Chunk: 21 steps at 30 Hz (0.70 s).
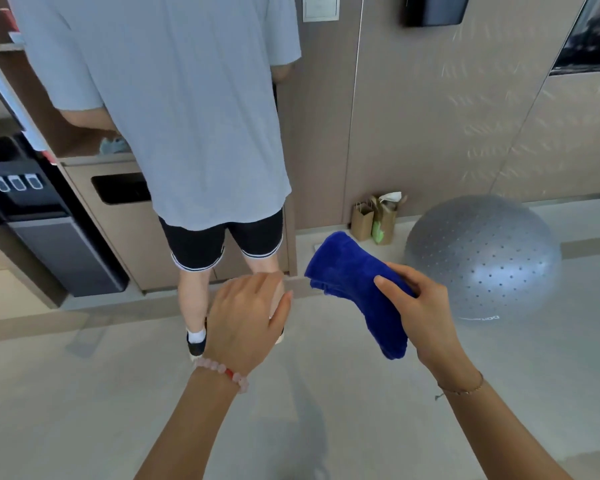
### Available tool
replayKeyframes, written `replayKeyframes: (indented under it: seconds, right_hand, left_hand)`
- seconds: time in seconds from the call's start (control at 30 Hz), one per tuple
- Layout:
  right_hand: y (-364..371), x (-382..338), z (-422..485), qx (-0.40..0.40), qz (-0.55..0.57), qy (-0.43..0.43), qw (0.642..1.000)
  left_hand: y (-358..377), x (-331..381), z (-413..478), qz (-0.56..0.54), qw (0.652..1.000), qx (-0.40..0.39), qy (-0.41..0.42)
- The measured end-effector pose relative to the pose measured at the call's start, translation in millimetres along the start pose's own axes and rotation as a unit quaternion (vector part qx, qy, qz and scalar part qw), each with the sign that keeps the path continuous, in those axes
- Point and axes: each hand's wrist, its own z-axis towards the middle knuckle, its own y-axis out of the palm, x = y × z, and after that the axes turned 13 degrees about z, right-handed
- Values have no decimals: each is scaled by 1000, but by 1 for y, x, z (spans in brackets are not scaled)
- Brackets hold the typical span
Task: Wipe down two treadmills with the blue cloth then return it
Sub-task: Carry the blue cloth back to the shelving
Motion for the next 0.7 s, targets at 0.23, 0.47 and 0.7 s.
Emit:
replayKeyframes:
  seconds: [0.23,0.47,0.7]
  right_hand:
    - [29,-1,82,38,6,-20,999]
    - [50,2,161,28,26,-16,999]
    - [58,13,267,-32,33,-19,999]
  left_hand:
    - [34,-25,89,-6,998,51,27]
    - [68,-54,153,35,998,43,7]
    - [118,-51,215,80,995,27,-43]
